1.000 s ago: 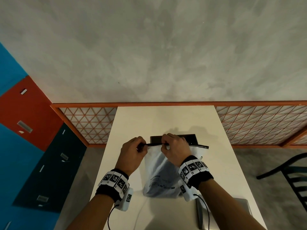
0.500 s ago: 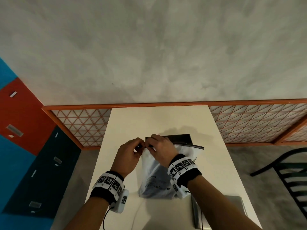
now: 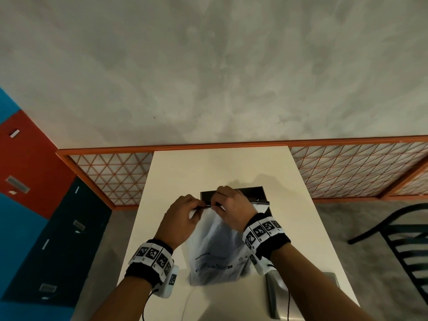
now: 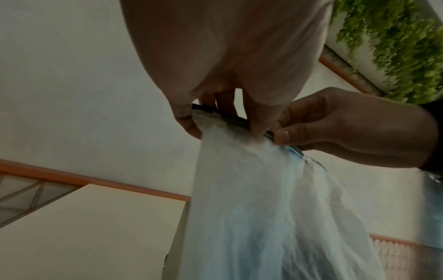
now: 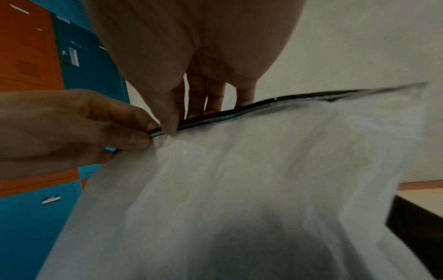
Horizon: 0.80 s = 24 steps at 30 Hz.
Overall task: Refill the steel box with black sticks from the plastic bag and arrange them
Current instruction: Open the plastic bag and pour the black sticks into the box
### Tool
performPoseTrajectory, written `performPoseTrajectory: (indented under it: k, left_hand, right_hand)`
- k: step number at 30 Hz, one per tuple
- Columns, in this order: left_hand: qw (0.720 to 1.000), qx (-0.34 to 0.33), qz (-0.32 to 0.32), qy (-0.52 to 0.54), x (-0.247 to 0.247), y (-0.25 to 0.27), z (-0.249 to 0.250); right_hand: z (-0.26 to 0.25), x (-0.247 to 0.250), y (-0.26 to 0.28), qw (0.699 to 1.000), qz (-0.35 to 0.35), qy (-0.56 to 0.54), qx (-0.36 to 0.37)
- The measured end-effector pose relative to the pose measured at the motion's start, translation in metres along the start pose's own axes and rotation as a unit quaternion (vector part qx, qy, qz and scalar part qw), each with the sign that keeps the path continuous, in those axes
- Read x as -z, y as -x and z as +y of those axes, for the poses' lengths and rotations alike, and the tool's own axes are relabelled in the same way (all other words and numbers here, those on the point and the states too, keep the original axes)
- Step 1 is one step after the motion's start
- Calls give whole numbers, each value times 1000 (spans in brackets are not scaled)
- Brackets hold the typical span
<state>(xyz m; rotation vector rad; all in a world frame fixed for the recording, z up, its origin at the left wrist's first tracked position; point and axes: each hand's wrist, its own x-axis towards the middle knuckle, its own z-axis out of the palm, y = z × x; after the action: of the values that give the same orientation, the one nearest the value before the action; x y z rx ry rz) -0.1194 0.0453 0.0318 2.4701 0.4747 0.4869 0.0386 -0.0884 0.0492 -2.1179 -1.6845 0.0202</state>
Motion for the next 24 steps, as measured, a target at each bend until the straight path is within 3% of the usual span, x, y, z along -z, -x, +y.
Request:
performPoseTrajectory:
  k: [6, 10, 15, 20, 24]
  left_hand:
    - [999, 16, 41, -12, 9, -2, -11]
    - [997, 21, 67, -25, 18, 6, -19]
    - [992, -9, 125, 25, 26, 3, -3]
    - [996, 36, 74, 38, 16, 6, -1]
    - [993, 52, 99, 38, 16, 5, 4]
  right_hand:
    - [30, 2, 21, 999, -13, 22, -37]
    - [53, 22, 44, 997, 25, 17, -73]
    - [45, 45, 51, 991, 100, -29, -79]
    - [46, 38, 57, 985, 58, -46, -157]
    - [44, 40, 63, 970, 150, -38, -189]
